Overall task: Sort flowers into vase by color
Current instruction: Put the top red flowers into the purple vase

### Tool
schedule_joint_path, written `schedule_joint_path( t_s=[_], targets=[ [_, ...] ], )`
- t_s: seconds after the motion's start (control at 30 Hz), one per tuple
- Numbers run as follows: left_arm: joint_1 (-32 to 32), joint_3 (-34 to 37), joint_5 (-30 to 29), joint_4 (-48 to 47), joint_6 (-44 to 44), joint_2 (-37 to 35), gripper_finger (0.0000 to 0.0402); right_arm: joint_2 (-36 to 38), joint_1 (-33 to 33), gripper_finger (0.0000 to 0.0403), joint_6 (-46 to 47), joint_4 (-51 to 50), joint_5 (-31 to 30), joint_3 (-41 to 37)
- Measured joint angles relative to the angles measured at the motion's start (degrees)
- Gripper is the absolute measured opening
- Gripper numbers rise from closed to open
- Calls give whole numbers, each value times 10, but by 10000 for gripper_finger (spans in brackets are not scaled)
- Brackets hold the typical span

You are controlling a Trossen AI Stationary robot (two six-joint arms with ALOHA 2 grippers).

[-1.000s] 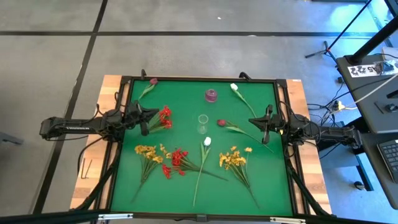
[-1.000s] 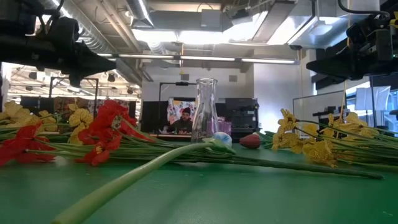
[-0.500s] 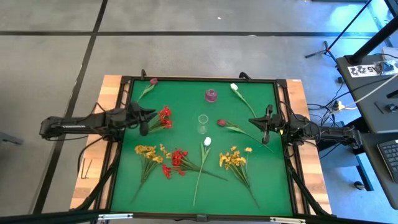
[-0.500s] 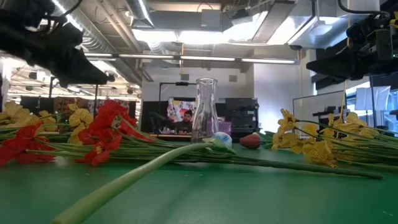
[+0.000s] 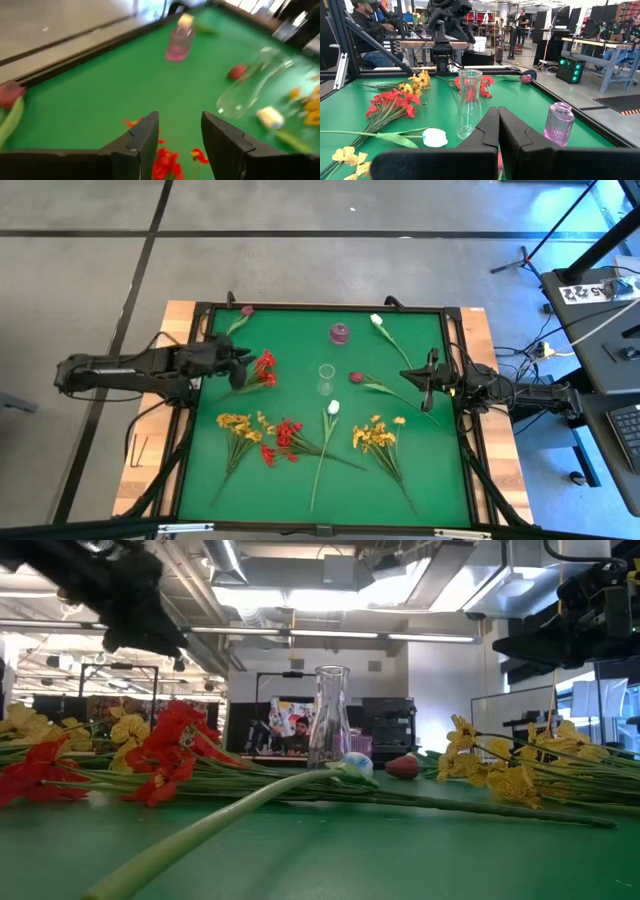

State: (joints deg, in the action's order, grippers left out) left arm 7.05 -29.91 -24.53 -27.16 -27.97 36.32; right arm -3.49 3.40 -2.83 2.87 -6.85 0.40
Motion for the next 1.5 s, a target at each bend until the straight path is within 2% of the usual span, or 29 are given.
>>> schedule_joint_path(
  t_s=[0.3, 0.47, 0.6, 0.8, 1.03, 1.3, 1.5],
  targets=[
    [9, -172, 5, -221, -13, 216, 179, 0, 0, 1, 0, 0, 0, 0],
    [16, -201, 49, -292, -29, 302, 209, 0, 0, 1, 0, 0, 0, 0],
    [21, -200, 46, -313, -43, 353, 229, 0, 0, 1, 0, 0, 0, 0],
    [-3, -200, 35, -288, -65, 365, 235, 0, 0, 1, 0, 0, 0, 0],
    [22, -142, 128, -284, -94, 363, 236, 0, 0, 1, 0, 0, 0, 0],
    [44, -76, 184, -242, -94, 363, 236, 0, 0, 1, 0, 0, 0, 0],
    [44, -36, 190, -218, -92, 364, 236, 0, 0, 1, 0, 0, 0, 0]
  ],
)
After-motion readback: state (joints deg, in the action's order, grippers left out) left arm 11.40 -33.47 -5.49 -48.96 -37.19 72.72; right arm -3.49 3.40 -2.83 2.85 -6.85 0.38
